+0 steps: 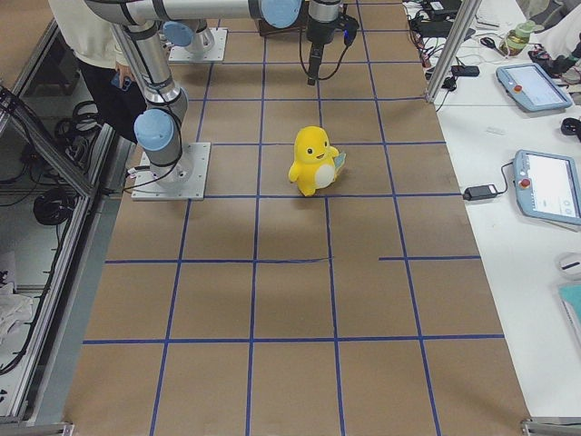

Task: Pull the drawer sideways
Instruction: 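Move the left gripper down toward the white drawer handle, then close the left gripper on the white drawer handle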

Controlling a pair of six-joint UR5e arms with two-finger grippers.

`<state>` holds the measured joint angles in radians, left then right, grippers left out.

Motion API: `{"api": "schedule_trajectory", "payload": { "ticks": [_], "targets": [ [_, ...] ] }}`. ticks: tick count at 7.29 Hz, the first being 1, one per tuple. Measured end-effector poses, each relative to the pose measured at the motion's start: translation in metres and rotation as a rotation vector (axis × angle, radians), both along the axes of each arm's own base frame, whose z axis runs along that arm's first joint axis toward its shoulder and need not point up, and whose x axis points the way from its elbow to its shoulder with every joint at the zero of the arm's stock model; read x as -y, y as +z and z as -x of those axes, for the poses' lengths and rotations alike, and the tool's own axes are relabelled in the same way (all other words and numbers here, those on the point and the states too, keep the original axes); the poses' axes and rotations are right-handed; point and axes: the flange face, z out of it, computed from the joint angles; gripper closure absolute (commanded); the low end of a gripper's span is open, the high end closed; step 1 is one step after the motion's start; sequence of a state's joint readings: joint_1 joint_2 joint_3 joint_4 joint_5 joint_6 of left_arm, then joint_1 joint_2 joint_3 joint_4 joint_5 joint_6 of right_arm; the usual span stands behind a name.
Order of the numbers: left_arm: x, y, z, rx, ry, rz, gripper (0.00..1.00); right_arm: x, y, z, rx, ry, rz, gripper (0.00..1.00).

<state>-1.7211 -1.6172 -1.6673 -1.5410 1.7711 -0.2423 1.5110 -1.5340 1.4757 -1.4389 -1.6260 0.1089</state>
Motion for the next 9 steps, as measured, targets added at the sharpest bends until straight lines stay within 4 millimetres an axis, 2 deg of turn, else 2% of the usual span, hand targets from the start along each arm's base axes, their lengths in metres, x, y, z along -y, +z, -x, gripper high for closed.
{"api": "schedule_trajectory", "payload": {
  "ticks": [1, 3, 4, 5, 7, 8, 9],
  "targets": [
    [-0.003, -0.035, -0.002, 0.102, 0.017, -0.038, 0.0, 0.0, 0.0, 0.0, 0.0, 0.0, 0.0, 0.0],
    [-0.013, -0.102, -0.024, 0.399, -0.015, -0.127, 0.0, 0.0, 0.0, 0.0, 0.0, 0.0, -0.001, 0.0],
    [-0.018, -0.127, -0.035, 0.532, -0.035, -0.157, 0.0, 0.0, 0.0, 0.0, 0.0, 0.0, -0.001, 0.0],
    [-0.018, -0.145, -0.045, 0.629, -0.043, -0.177, 0.0, 0.0, 0.0, 0.0, 0.0, -0.001, 0.0, 0.0],
    [-0.005, -0.171, -0.076, 0.781, -0.043, -0.216, 0.0, 0.0, 0.0, 0.0, 0.0, -0.001, -0.001, 0.0],
    [0.001, -0.18, -0.089, 0.834, -0.051, -0.233, 0.04, 0.0, 0.0, 0.0, 0.0, 0.0, -0.001, 0.0],
    [0.006, -0.188, -0.096, 0.875, -0.064, -0.244, 0.18, 0.0, 0.0, 0.0, 0.0, 0.0, 0.0, 0.0]
  ]
}}
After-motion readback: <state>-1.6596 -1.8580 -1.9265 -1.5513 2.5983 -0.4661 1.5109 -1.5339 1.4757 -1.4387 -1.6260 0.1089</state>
